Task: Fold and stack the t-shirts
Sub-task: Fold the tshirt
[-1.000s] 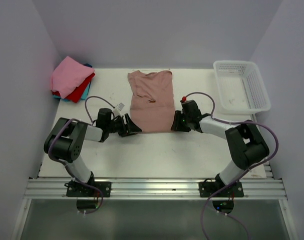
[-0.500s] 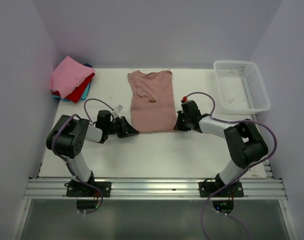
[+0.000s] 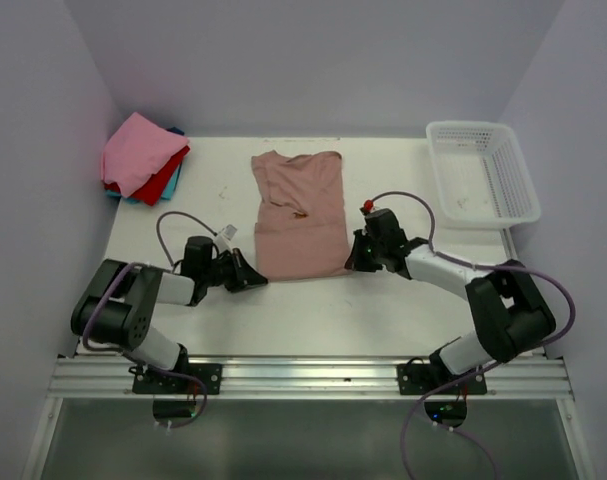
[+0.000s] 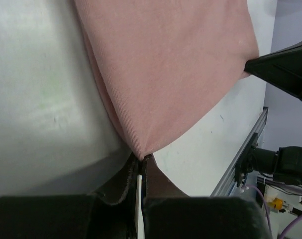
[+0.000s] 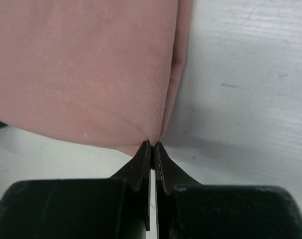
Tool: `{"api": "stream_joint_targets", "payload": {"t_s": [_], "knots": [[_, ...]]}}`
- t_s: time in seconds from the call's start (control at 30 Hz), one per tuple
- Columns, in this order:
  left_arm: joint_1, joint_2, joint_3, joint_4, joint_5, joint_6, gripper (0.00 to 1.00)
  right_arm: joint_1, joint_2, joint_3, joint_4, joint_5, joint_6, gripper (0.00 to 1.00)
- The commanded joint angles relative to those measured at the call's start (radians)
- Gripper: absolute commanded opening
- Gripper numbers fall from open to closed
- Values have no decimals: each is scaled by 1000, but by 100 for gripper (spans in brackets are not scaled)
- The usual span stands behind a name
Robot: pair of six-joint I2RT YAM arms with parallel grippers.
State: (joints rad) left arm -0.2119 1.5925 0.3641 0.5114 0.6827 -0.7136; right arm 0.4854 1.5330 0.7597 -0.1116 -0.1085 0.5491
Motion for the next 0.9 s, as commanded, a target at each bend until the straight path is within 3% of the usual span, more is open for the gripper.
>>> {"api": "stream_joint_targets", "payload": {"t_s": [0.0, 0.27, 0.43, 0.63, 0.87], "knots": [[-3, -188, -74, -209, -55, 59, 0, 50, -137, -28, -49, -17, 3, 0], [-6, -783, -73, -650, -37, 6, 0, 160, -414, -62, -238, 3, 38, 0], [-6, -936, 48, -814, -93, -17, 0, 173, -536, -4, -327, 55, 12, 0], [-6, -774, 170, -662, -195, 71, 0, 170, -386, 174, -327, 196, -113, 0], [-3, -317, 421, -412, -219, 140, 0, 58, -73, 423, -197, 239, -161, 0]]}}
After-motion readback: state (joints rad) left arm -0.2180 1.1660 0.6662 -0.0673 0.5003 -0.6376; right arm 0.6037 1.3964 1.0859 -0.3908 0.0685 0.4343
